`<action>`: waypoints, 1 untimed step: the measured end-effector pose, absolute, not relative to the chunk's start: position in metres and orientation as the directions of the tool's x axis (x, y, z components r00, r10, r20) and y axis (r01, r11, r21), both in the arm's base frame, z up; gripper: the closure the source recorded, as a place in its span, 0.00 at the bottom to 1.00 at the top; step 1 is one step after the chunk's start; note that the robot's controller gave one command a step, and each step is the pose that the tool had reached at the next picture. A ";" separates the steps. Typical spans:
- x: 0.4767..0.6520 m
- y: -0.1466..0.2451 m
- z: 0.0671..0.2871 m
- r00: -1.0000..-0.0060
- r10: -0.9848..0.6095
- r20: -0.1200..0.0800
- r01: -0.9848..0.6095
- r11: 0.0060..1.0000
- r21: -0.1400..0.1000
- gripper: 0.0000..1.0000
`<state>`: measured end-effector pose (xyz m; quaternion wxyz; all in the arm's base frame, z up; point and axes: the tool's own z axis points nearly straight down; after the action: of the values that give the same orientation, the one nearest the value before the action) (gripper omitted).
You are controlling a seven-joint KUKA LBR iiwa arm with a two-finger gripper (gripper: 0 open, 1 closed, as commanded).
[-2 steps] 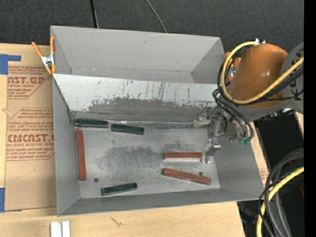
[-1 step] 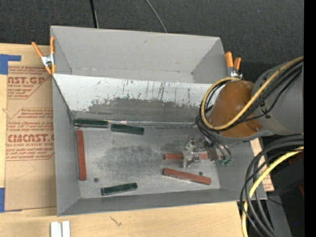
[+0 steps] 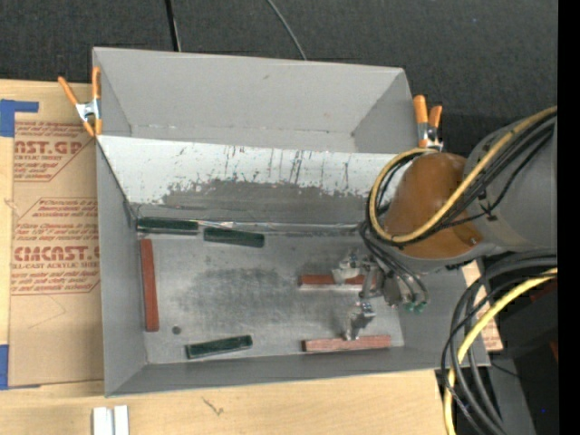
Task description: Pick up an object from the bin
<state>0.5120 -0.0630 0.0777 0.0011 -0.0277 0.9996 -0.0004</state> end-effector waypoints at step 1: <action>0.513 -0.063 0.078 -0.998 -0.055 -0.006 -0.055 0.998 -0.001 0.00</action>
Offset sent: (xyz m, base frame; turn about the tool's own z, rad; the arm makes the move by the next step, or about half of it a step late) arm 0.0542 0.0465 -0.0077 -0.1971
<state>0.5128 -0.0629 0.0775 0.0032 -0.0275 0.9996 -0.0006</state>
